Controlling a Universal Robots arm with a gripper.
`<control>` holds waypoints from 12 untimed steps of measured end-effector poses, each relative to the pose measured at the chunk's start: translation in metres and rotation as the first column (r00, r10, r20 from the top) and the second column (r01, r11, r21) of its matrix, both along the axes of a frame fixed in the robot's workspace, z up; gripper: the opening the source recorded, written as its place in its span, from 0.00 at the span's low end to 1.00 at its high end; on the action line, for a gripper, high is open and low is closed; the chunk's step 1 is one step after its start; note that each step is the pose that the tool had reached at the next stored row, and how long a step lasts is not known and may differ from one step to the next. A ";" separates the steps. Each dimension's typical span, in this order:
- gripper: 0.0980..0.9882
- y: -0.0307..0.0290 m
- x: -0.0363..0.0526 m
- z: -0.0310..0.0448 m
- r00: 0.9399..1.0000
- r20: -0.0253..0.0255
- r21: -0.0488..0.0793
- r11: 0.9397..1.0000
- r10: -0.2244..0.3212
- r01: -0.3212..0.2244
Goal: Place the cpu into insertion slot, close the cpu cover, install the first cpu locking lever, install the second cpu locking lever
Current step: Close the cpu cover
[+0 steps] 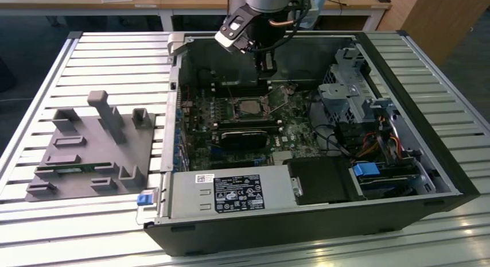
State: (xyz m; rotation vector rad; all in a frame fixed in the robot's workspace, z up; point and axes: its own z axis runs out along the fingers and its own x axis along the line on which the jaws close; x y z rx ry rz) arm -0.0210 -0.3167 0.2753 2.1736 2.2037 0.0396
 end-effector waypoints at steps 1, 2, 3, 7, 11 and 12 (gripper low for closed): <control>0.01 0.0000 0.0008 0.0000 1.000 0.000 0.000 1.000 0.000 0.000; 0.01 0.0000 0.0015 0.0000 1.000 0.000 0.000 1.000 0.000 0.000; 0.01 0.0000 0.0022 0.0000 1.000 0.000 0.000 1.000 0.000 0.000; 0.01 0.0000 0.0046 0.0000 1.000 0.000 0.000 1.000 0.000 0.000; 0.01 0.0000 0.0070 0.0000 1.000 0.000 0.000 1.000 0.000 0.000; 0.01 0.0000 0.0075 0.0000 1.000 0.000 0.000 1.000 0.000 0.000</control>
